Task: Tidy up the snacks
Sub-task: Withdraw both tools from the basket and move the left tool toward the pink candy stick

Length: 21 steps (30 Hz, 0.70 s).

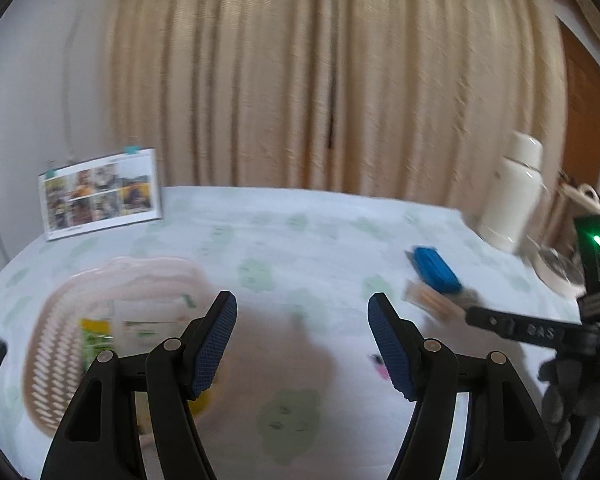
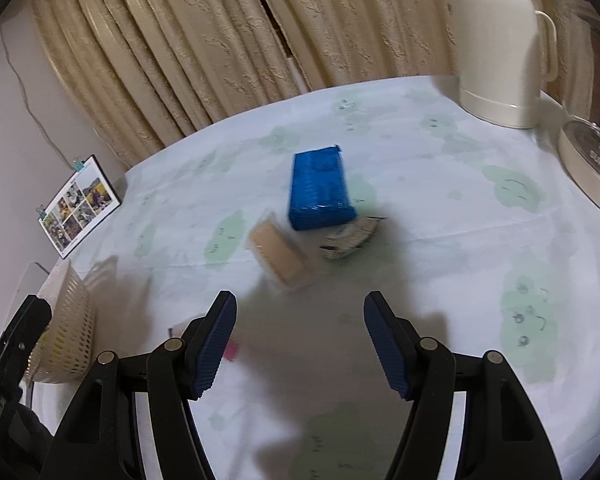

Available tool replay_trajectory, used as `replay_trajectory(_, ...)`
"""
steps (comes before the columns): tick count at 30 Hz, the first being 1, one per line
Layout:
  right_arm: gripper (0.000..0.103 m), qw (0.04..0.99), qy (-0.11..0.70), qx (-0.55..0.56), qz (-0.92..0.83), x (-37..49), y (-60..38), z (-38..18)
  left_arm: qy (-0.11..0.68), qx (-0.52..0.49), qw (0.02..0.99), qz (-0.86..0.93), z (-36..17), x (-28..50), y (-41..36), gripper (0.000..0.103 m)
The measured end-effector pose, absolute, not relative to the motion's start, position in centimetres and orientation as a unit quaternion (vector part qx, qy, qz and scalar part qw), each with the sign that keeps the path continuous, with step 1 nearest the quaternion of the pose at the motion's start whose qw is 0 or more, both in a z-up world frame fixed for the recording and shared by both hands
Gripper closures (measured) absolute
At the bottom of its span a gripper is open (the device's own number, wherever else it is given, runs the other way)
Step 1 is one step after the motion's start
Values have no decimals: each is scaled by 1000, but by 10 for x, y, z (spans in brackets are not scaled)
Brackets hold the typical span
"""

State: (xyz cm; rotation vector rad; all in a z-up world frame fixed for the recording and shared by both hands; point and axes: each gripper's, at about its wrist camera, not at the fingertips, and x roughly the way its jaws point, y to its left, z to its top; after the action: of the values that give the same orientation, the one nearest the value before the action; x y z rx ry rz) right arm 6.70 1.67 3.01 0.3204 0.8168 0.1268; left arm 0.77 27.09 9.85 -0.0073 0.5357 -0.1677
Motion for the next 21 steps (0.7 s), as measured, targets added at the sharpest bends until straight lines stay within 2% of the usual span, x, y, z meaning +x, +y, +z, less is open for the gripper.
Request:
replay_trajectory(7,39,900,413,137,40,67,7,24,333,40,925,-178,80,29,233,34)
replay_trajectory(14,39,894,433,112,30,71,4,19,389,75,898,-193,51,52,213,34)
replay_trajectory(21,36,894,436,98,38,71,6,19,415,96,880,-209,35,64,202,34)
